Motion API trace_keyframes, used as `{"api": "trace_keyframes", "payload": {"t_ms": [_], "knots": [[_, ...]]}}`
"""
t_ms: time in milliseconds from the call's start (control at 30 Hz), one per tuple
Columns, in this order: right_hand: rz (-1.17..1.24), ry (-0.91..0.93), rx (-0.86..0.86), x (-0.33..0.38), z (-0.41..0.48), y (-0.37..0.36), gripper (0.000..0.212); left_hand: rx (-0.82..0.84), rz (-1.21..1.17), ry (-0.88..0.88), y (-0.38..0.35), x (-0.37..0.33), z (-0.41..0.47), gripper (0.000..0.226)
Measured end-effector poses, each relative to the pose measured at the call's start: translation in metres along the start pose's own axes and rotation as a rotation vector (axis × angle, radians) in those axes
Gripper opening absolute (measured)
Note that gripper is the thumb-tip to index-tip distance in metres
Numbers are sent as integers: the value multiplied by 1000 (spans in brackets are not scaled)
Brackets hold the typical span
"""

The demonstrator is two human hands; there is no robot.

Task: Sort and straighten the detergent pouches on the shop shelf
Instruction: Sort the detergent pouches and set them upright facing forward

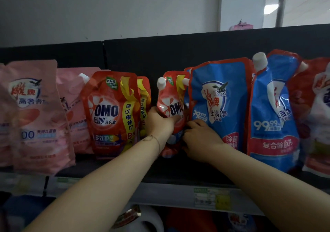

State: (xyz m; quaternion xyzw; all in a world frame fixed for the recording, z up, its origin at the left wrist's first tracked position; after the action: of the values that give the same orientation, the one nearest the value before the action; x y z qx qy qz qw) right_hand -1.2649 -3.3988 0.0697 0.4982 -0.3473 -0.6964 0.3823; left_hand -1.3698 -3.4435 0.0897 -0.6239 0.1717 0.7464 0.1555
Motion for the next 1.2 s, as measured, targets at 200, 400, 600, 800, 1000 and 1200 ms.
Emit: {"api": "trace_keyframes", "payload": {"t_ms": [200, 400, 600, 800, 1000, 1200], "knots": [[77, -65, -22, -7, -3, 2, 35, -81, 8, -118, 30, -10, -20, 37], [52, -65, -2, -4, -4, 8, 36, -34, -122, -56, 64, -19, -29, 28], [148, -155, 76, -3, 3, 14, 75, 24, -254, 66, 102, -31, -24, 27], [773, -252, 189, 20, 15, 30, 118, 125, -355, 19, 137, -41, -18, 31], [1588, -169, -196, 66, 38, 40, 67, 120, -374, -126, 158, -35, -5, 40], [1427, -371, -445, 83, 41, 8, 73, -2, -108, -225, 178, -22, 7, 65]]}}
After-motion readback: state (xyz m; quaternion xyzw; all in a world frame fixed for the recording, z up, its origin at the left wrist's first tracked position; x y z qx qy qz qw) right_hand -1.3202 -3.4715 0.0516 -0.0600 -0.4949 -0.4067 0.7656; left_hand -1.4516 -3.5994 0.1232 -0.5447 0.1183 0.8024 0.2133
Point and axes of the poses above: each hand's wrist, its own z-axis towards the middle knuckle, its own y-axis out of the back of the hand, x = y × z, the point moved 10 cm from there along z, towards the middle knuckle, and after that the axes turned 14 degrees about y, right-handed, at the moved point
